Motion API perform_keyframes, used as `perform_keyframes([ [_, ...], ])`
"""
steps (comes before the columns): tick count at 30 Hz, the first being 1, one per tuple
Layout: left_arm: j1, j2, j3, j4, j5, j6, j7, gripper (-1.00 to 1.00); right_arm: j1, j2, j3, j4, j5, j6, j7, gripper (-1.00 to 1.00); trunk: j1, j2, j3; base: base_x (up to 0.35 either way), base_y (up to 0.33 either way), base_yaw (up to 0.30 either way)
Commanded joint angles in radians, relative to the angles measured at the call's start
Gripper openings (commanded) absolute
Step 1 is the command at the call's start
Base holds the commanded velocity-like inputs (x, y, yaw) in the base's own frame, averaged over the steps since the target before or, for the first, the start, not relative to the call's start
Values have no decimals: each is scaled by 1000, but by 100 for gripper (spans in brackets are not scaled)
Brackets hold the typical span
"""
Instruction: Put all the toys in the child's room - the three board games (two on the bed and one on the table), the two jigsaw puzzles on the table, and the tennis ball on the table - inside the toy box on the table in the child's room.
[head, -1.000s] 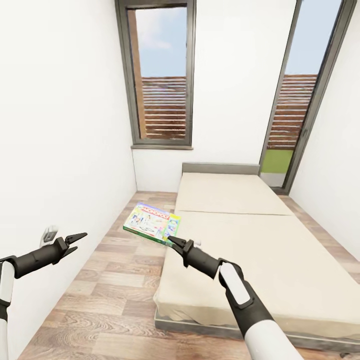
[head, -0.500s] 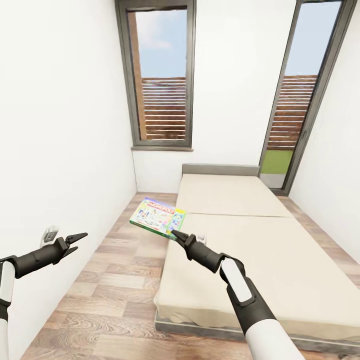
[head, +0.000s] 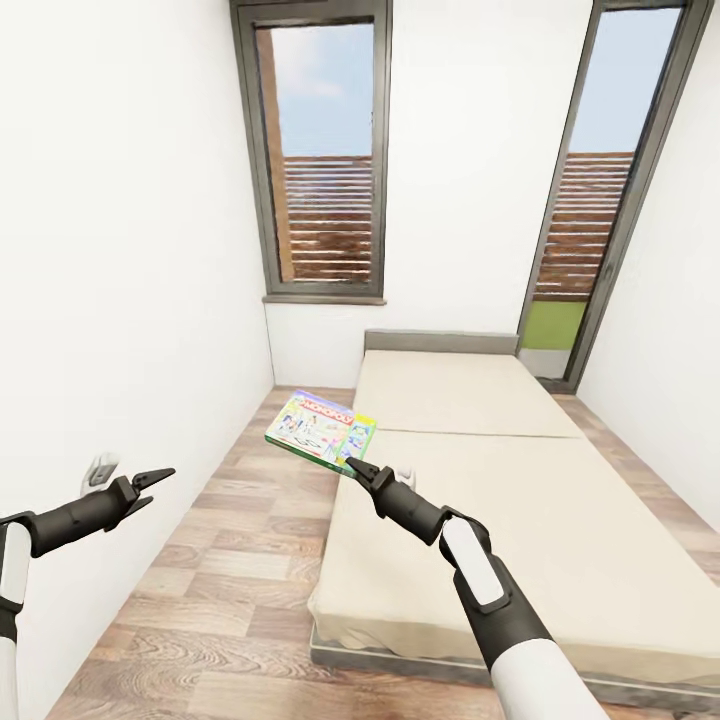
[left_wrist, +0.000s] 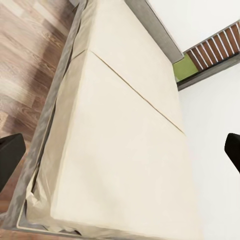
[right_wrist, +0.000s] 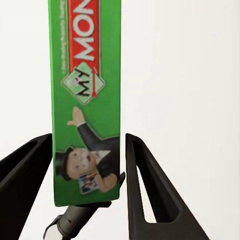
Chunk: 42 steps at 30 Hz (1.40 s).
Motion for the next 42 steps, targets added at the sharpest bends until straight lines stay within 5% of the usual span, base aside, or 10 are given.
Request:
perform_keyframes([
  [1, -1, 0, 0, 0, 4, 7, 2, 100, -1, 0, -1, -1, -3, 5, 1, -100, -4, 7, 2, 0, 0, 0],
  [42, -1, -1, 0, 0, 2, 7, 5, 100, 33, 0, -7, -8, -4, 3, 0, -100, -161, 294, 131, 0, 0, 0],
])
